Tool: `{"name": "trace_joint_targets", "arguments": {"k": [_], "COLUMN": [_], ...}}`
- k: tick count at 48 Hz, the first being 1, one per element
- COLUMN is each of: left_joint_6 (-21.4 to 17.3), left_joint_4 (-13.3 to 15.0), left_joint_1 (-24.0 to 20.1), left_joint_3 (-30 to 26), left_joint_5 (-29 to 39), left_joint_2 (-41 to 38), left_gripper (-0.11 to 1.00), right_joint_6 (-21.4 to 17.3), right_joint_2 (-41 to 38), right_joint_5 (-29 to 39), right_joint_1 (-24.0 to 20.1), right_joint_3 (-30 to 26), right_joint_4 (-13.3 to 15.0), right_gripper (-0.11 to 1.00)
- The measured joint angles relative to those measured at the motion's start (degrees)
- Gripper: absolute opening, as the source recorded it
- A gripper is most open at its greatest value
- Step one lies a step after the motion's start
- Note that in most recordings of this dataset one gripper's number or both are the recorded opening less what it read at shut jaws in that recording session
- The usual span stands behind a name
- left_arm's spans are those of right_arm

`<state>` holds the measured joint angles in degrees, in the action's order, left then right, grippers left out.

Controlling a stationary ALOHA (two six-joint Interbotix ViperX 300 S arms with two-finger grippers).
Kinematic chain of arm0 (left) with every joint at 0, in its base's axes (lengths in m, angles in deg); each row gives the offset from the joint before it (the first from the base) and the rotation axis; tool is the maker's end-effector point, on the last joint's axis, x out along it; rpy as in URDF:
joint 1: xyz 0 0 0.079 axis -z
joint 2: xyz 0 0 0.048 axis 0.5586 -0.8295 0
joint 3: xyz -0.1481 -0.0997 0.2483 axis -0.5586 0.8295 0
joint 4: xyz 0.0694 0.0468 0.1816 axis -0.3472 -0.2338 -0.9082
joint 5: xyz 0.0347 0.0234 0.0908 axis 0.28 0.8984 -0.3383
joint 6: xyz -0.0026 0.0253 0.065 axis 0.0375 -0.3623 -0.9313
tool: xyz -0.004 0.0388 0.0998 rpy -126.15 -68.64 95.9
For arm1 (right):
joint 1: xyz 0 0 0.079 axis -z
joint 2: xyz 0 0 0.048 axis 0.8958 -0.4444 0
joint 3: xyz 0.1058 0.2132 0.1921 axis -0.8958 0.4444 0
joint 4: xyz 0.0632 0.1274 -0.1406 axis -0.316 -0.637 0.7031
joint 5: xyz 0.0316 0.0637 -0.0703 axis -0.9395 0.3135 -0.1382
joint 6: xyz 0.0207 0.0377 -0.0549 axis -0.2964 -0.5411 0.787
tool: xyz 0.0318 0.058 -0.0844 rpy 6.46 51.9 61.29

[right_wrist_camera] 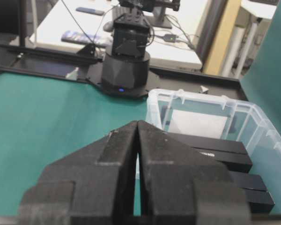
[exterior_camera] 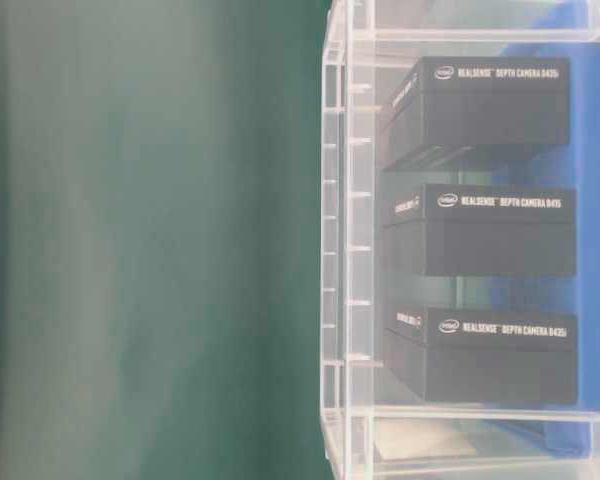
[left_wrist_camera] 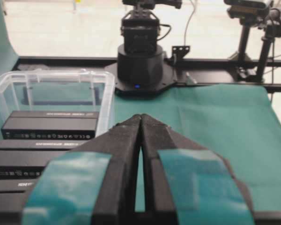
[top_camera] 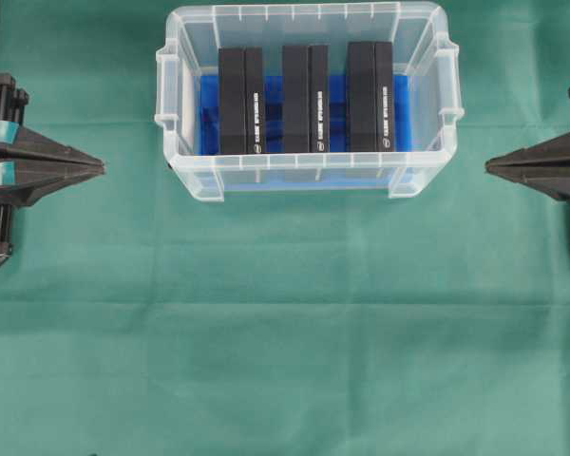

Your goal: Take out the box from the case.

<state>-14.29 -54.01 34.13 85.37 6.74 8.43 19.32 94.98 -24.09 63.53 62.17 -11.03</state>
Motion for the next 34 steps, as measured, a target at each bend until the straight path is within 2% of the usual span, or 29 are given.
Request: {"name": "trace_joint_targets", "arguments": {"k": [10,22,27,34], "left_joint_6": [0.2,2.1,4.7,7.8], "left_joint_4": [-0.8,-0.8,-0.8,-0.8], "left_joint_1": [-0.2,-0.2,-0.2,-0.2], "left_joint_3": [-1.8,-2.9,-4.9,-9.3], "left_joint_5": [4.7,9.4,15.6,28.0], "left_joint_2": [0.3,2.6,2.9,2.8], "left_gripper": [0.01,0.01,0.01,0.01], "right_joint_6": [-0.4,-0.5,-0.5,-0.7], "right_joint_2": [0.1,-0.5,-1.0,-2.0], "right_joint_5": [4.7,17.5,24.6,35.5], "right_joint_1": [0.3,0.7,0.8,0.7], "right_joint_3": [-2.9,-8.6,-12.2,-17.1], "right_joint_4": [-0.3,-0.3,-0.3,-0.3], "right_gripper": [0.00,0.00,0.00,0.00]}}
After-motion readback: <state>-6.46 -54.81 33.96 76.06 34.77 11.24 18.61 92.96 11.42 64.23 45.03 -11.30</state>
